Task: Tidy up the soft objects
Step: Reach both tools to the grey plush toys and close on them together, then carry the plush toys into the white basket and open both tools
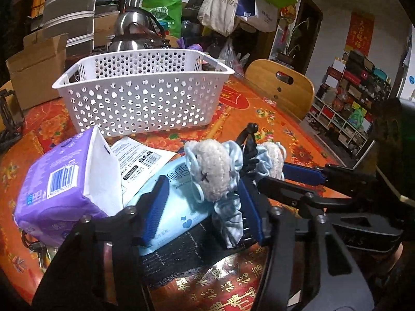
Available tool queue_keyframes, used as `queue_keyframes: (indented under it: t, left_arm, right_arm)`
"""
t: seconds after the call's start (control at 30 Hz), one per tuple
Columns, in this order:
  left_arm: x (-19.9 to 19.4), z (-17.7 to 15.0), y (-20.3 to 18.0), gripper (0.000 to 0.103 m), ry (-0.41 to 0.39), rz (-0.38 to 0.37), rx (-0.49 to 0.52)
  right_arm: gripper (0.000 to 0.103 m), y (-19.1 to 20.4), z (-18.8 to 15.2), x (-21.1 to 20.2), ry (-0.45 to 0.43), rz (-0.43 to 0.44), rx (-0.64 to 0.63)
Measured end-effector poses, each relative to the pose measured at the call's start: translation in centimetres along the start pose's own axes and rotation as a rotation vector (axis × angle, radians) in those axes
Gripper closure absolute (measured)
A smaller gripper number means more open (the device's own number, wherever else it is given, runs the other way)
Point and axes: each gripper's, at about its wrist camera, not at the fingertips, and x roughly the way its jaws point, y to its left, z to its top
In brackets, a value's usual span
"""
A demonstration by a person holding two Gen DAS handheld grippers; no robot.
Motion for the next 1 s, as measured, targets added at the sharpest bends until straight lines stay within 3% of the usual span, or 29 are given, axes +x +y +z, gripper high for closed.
queue_keyframes:
  t: [0.2,0.43,0.8,1.0]
  left_arm:
    - [0.4,-0.2,0.2,0.076,0.012,-0.023,-0.003]
    - [-0.1,-0.5,0.1,0.084,-0.012,-0.032,-0.009]
    - [-3.1,0.7,0.2,0.088,-0.076,-0.022,-0.006]
    - [-5.4,2.9,1.0,0.088,-0.114,-0.016,-0.014]
  right_arm:
    - [0.074,0.2,0.1,0.3,0.008,0.003,-0.009]
    - [0.081,0.5,0.1,0.2,0.0,-0.008,-0.021]
    - [0.082,1.8,0.7,-1.6,-0.054,-0.005,-0.065]
    - [0.082,3.0,2.7,-2.4,-0.076,-0.001,-0.105]
